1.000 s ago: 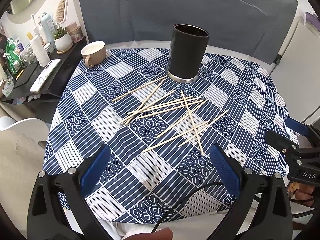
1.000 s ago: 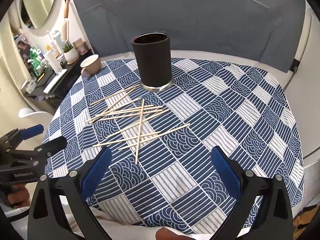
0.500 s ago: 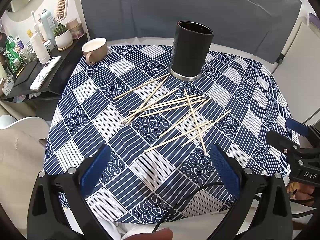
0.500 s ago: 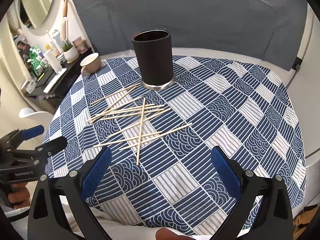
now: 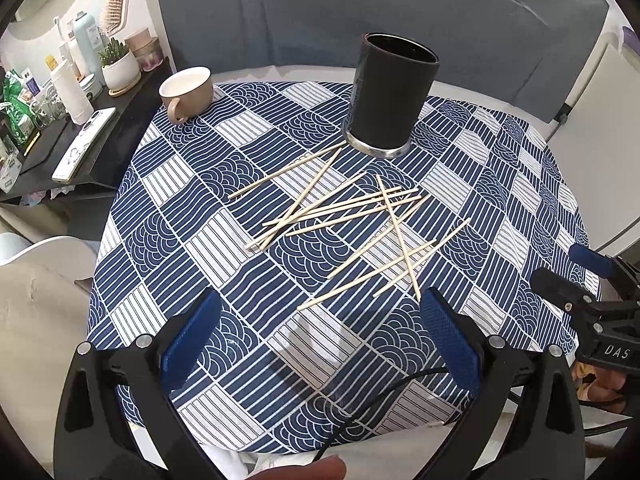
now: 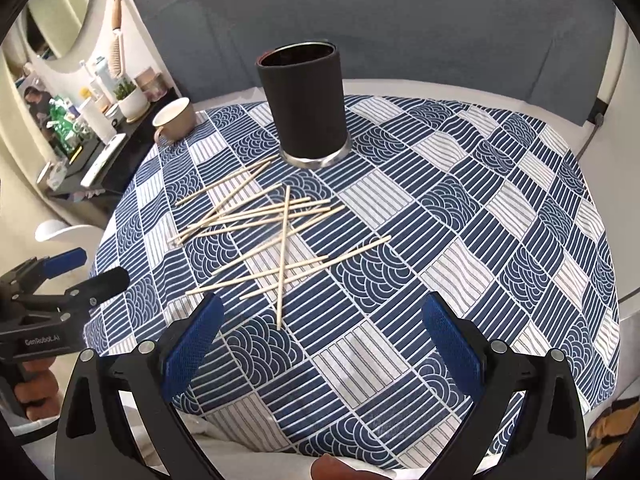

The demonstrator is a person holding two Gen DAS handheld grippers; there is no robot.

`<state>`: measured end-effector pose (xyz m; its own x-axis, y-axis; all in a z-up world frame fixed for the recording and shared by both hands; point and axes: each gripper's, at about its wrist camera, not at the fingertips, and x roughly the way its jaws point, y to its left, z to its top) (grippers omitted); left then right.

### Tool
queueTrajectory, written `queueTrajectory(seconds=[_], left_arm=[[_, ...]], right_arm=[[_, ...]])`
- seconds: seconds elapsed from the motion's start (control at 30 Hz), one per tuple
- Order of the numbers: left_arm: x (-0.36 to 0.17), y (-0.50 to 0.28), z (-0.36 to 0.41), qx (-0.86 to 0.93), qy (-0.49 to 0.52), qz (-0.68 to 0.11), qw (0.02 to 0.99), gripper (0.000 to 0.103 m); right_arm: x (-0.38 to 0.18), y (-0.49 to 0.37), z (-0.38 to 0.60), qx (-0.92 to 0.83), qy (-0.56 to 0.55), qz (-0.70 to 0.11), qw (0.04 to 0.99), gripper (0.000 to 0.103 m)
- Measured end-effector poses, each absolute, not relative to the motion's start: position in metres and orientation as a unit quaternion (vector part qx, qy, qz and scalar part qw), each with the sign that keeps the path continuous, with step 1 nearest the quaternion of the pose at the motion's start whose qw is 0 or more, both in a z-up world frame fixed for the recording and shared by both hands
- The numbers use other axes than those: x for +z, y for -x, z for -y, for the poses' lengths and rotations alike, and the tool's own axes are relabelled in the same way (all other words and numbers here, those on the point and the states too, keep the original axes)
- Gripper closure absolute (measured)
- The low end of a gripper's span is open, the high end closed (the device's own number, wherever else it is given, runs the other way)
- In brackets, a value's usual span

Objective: Organize utensils
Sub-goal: 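Lower the left tool and close it on a wooden stick while the right tool grasps another stick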

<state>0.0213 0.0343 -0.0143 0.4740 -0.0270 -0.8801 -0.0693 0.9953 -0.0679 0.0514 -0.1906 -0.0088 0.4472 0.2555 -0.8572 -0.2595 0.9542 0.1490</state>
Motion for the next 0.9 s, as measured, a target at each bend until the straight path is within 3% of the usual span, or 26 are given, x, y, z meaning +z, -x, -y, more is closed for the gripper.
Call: queueTrajectory(seconds=[0.37,0.9], left_arm=[[-0.036,-0.057,-0.067,0.007,0.035,-0.541,0.840,0.006],[-0.098,-0.144,-0.119,-0.006,0.002,-0.580,0.815,0.006]], right_arm=[[-0.015,-0.078,0.166,0.121,0.032,-0.516,0.848,0.008],[-0.088,-0.145,0.118,0.113,0.028,-0.573,0.811,0.008]])
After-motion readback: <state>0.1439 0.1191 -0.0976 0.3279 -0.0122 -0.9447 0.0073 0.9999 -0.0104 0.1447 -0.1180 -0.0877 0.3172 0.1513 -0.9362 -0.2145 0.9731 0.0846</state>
